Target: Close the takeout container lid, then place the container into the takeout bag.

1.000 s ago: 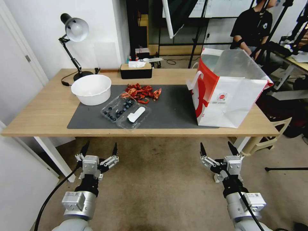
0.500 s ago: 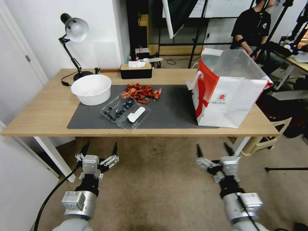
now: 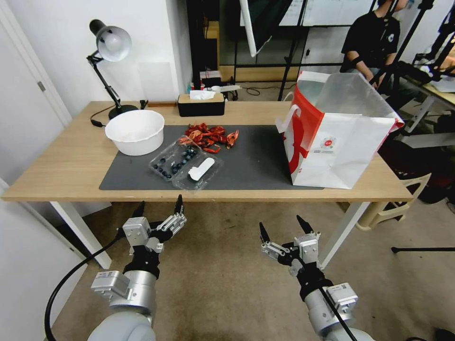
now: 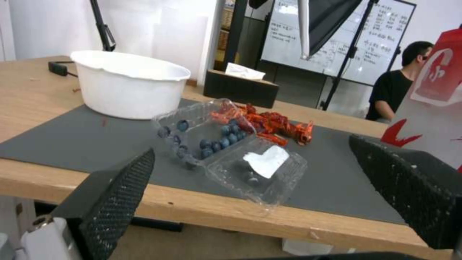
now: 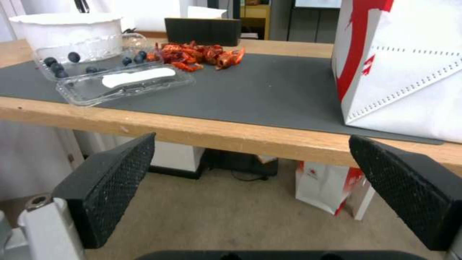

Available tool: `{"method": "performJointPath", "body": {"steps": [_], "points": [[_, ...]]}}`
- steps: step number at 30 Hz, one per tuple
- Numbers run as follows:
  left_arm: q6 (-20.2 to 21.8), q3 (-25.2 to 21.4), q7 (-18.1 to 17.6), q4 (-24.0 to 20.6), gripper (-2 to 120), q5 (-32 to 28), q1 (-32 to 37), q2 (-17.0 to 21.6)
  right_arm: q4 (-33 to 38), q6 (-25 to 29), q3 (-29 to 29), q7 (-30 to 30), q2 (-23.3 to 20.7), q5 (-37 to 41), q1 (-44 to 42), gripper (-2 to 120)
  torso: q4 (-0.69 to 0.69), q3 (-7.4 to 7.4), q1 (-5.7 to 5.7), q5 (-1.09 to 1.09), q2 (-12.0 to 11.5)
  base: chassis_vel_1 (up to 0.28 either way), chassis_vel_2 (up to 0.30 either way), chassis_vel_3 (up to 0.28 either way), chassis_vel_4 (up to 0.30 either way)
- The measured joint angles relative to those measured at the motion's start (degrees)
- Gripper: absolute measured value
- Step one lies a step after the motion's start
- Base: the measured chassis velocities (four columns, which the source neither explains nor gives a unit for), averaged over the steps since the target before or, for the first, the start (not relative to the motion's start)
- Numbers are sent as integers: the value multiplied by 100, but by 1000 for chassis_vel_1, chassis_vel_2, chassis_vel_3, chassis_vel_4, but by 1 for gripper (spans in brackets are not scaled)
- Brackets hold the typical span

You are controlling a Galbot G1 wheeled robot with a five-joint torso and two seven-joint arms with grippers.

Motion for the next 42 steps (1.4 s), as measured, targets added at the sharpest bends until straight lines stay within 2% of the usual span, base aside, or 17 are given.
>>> {"method": "performJointPath", "body": {"steps": [10, 14, 15, 17, 18, 19, 23, 24, 27, 28, 31, 32, 34, 35, 36, 39, 42], "points": [[-21, -31, 28, 47, 100, -52, -19, 21, -21, 18, 52, 25, 16, 25, 19, 100, 0, 0, -1, 0, 0, 0, 0, 0, 0], [50, -143, 29, 97, 100, -508, -155, 132, -37, 28, 60, 31, -1, 49, 27, 100, 0, 0, 0, 0, 0, 0, 0, 0, 0], [217, -246, 11, 99, 100, -923, -285, 222, -37, 34, 71, 32, -25, 75, 25, 100, 0, 0, 0, 0, 0, 0, 0, 0, 0], [354, -342, -2, 104, 100, -1294, -406, 313, -34, 36, 83, 32, -51, 102, 19, 100, 0, 0, -1, 0, 0, 0, 0, 0, 0], [529, -456, -9, 133, 100, -1762, -566, 445, -24, 35, 103, 31, -80, 145, 18, 100, 0, 0, -1, 0, 0, 0, 0, 0, 0], [529, -456, -9, 133, 100, -1762, -566, 445, -24, 35, 103, 31, -80, 145, 18, 100, 0, 0, -1, 0, 0, 0, 0, 0, 0], [893, -583, -6, 321, 100, -2649, -907, 733, -12, -5, 147, 28, -112, 209, 52, 100, 0, 0, -2, 0, 0, 0, 0, 0, 0], [893, -583, -6, 321, 100, -2649, -907, 733, -12, -5, 147, 28, -112, 209, 52, 100, 0, 0, -2, 0, 0, 0, 0, 0, 0], [1211, -655, 64, 594, 100, -3499, -1227, 950, -35, -21, 164, 28, -142, 213, 66, 100, 0, 0, -2, 0, 0, 0, 0, 0, 0], [1211, -655, 64, 594, 100, -3499, -1227, 950, -35, -21, 164, 28, -142, 213, 66, 100, 0, 0, -2, 0, 0, 0, 0, 0, 0], [1392, -706, 75, 917, 100, -4125, -1560, 1098, -57, -22, 183, 28, -157, 217, 68, 100, 0, 0, -1, 0, 0, 0, 0, 0, 0], [1392, -706, 75, 917, 100, -4125, -1560, 1098, -57, -22, 183, 28, -157, 217, 68, 100, 0, 0, -1, 0, 0, 0, 0, 0, 0], [1493, -751, 69, 1082, 100, -4493, -1745, 1165, -74, -22, 190, 28, -164, 219, 68, 100, 0, 0, -2, 0, 0, 0, 0, 0, 0], [1616, -797, 43, 1212, 100, -4878, -1898, 1220, -89, -22, 207, 28, -171, 221, 68, 100, 0, 1, -1, -1, 0, 0, 0, 0, 0], [1616, -797, 43, 1212, 100, -4878, -1898, 1220, -89, -22, 207, 28, -171, 221, 68, 100, 0, 1, -1, -1, 0, 0, 0, 0, 0], [1820, -821, -52, 1422, 100, -5454, -2204, 1320, -104, -22, 245, 28, -163, 224, 72, 100, -1, 1, -1, 0, 0, 0, 0, 0, 0], [1993, -821, -133, 1541, 100, -5641, -2376, 1378, -125, -21, 261, 28, -151, 224, 84, 100, 0, 1, -1, 0, 0, 0, 0, 0, 0]]}}
